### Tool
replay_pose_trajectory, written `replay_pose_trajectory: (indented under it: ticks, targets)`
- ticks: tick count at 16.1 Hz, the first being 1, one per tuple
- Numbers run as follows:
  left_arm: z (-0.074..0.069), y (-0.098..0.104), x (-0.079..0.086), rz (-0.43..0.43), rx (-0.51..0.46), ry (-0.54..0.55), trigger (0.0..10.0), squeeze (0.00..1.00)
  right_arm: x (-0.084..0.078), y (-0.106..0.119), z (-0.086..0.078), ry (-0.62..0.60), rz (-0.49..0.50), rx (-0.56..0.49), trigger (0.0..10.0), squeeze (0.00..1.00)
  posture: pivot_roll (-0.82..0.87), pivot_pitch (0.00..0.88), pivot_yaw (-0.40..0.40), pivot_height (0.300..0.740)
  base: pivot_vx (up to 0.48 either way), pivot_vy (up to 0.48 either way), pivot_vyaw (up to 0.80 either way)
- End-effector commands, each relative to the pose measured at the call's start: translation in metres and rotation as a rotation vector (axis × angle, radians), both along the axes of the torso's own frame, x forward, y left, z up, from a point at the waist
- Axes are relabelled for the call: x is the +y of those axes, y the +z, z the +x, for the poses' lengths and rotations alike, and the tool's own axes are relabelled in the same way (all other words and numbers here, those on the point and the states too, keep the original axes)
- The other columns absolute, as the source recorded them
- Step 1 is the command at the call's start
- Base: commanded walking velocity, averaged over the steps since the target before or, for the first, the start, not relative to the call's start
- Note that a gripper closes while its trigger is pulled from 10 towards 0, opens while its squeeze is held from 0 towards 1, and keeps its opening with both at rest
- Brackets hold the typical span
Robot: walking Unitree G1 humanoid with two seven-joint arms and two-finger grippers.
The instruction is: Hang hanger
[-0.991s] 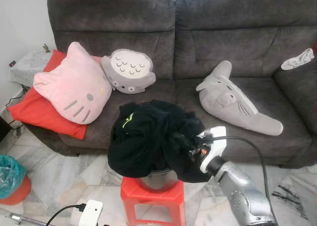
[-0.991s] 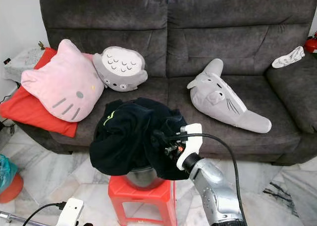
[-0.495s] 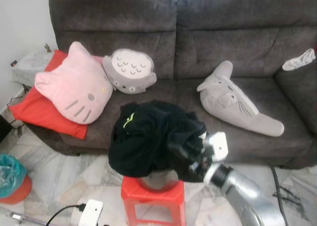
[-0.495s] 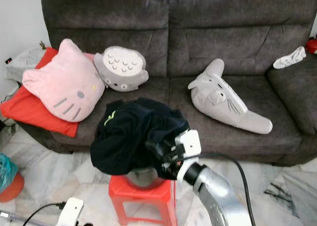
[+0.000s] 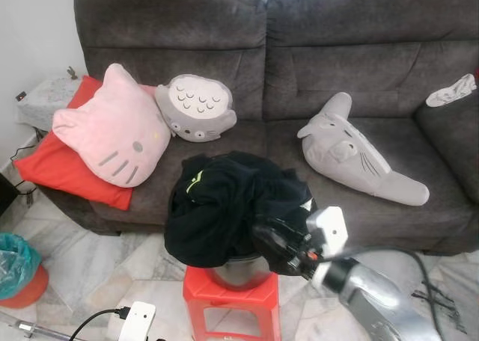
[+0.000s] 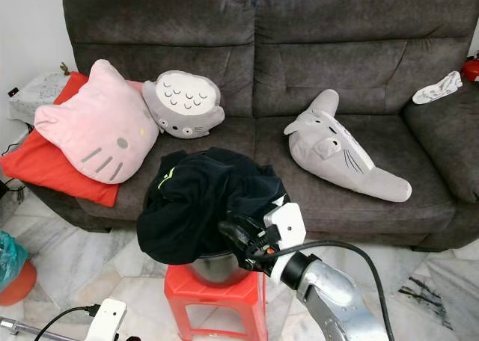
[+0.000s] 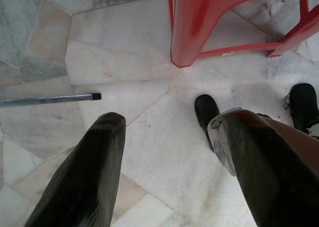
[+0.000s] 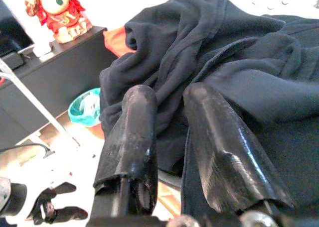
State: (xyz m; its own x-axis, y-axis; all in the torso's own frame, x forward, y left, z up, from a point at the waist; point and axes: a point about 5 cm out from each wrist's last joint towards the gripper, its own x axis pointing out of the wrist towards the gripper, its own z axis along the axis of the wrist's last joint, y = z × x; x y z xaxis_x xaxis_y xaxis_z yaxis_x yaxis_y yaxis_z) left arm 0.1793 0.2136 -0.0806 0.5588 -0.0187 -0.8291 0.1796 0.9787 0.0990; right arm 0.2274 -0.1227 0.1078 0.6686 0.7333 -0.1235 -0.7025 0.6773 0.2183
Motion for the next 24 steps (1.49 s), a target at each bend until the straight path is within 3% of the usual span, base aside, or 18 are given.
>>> replay_pose_trajectory:
  ticks: [1,5,7,9,10,13,14,15,16,17,20,24]
  targets:
    - [0.000,0.001,0.004,0.015,0.002,-0.006,10.0,0.00,0.005,0.006,-0.006,0.040,0.006,-0.020,10.0,0.00,-0.09,0.000,0.085,0.740,0.000,0.000,0.00]
    - [0.000,0.001,0.004,0.015,0.001,-0.006,10.0,0.00,0.011,0.015,-0.022,0.123,0.018,-0.038,10.0,0.00,-0.09,0.000,0.085,0.740,0.000,0.000,0.00]
    - [0.001,0.001,0.004,0.015,0.001,-0.005,10.0,0.00,0.000,0.020,-0.011,-0.017,0.002,-0.090,10.0,0.00,-0.09,0.000,0.085,0.740,0.000,0.000,0.00]
    - [0.001,0.001,0.004,0.015,0.001,-0.007,10.0,0.00,-0.027,0.024,0.006,-0.241,-0.006,-0.117,10.0,0.00,-0.10,0.000,0.086,0.740,0.000,0.000,0.00]
    - [0.001,0.001,0.004,0.015,0.001,-0.008,10.0,0.00,-0.034,0.022,0.010,-0.296,-0.015,-0.113,10.0,0.00,-0.09,0.000,0.085,0.740,0.000,0.000,0.00]
    - [0.000,0.001,0.004,0.016,0.000,-0.005,10.0,0.00,-0.037,0.017,0.017,-0.413,0.010,-0.078,10.0,0.00,-0.09,0.000,0.084,0.740,0.000,0.000,0.00]
    - [0.000,0.001,0.004,0.017,0.000,-0.004,10.0,0.00,-0.033,0.014,0.021,-0.467,0.080,-0.029,10.0,0.00,-0.09,0.000,0.084,0.740,0.000,0.000,0.00]
    - [0.000,0.001,0.004,0.018,0.000,-0.004,10.0,0.00,-0.026,0.010,0.020,-0.441,0.078,-0.003,10.0,0.00,-0.08,0.000,0.085,0.740,0.000,0.000,0.00]
    - [0.000,0.001,0.004,0.018,0.000,-0.004,10.0,0.00,-0.025,0.007,0.019,-0.430,0.042,-0.004,10.0,0.00,-0.08,0.000,0.085,0.740,0.000,0.000,0.00]
    - [0.000,0.001,0.004,0.018,0.000,-0.004,10.0,0.00,-0.024,-0.002,0.018,-0.376,-0.115,-0.024,10.0,0.00,-0.09,0.000,0.085,0.740,0.000,0.000,0.00]
    - [0.001,0.001,0.004,0.017,0.000,-0.004,10.0,0.00,-0.033,-0.009,0.015,-0.311,-0.326,-0.056,10.0,0.00,-0.09,0.000,0.083,0.740,0.000,0.000,0.00]
    - [0.000,0.001,0.004,0.017,0.000,-0.003,10.0,0.00,-0.032,-0.009,0.005,-0.178,-0.448,-0.107,10.0,0.00,-0.09,0.000,0.085,0.740,0.000,0.000,0.00]
